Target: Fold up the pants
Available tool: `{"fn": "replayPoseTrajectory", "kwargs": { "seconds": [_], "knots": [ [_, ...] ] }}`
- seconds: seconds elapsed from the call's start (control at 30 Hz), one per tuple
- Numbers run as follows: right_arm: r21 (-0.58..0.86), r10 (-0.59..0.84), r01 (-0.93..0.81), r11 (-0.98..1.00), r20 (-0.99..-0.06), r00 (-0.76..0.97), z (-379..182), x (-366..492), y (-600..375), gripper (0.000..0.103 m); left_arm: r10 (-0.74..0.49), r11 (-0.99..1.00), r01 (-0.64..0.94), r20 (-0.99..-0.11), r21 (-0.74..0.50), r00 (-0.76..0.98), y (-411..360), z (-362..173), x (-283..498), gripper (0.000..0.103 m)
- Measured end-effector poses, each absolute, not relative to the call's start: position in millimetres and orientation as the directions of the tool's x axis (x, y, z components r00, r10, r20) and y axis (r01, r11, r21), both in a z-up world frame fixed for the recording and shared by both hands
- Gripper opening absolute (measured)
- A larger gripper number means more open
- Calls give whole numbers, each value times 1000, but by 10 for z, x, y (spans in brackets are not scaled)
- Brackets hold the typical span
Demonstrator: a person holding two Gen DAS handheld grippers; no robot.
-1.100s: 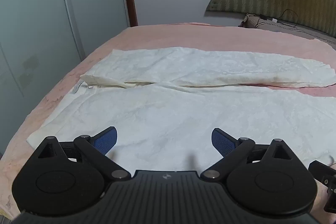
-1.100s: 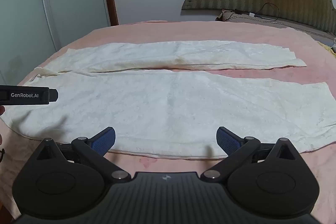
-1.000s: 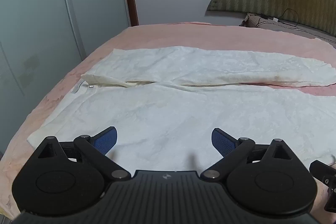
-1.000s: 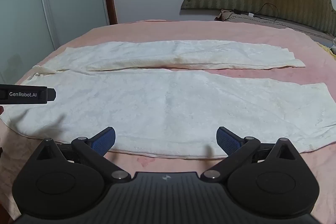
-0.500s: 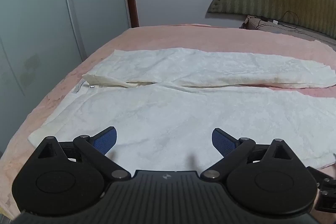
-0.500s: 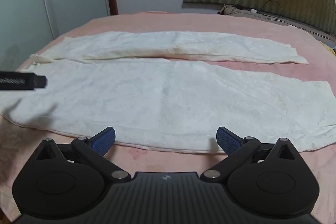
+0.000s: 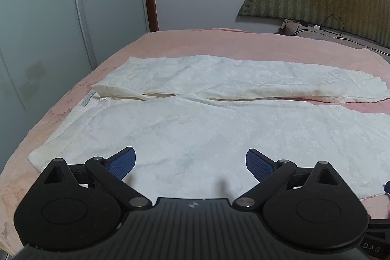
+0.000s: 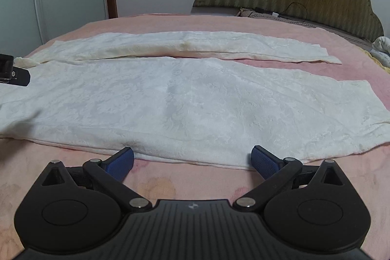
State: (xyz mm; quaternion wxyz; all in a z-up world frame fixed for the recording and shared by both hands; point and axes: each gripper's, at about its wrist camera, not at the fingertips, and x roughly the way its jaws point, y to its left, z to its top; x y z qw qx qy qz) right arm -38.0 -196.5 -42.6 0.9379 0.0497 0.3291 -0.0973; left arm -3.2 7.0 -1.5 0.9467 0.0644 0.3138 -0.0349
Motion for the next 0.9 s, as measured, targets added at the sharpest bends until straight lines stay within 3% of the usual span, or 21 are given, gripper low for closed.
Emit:
{"fn": "replayPoseTrajectory", "kwargs": {
  "seconds": [0.9],
  "knots": [
    [21,-157,217,976,-619,769,-428,-445,-1920,103,-10,986,111,-619,124,785,-19,-87,-64,99]
  ]
}}
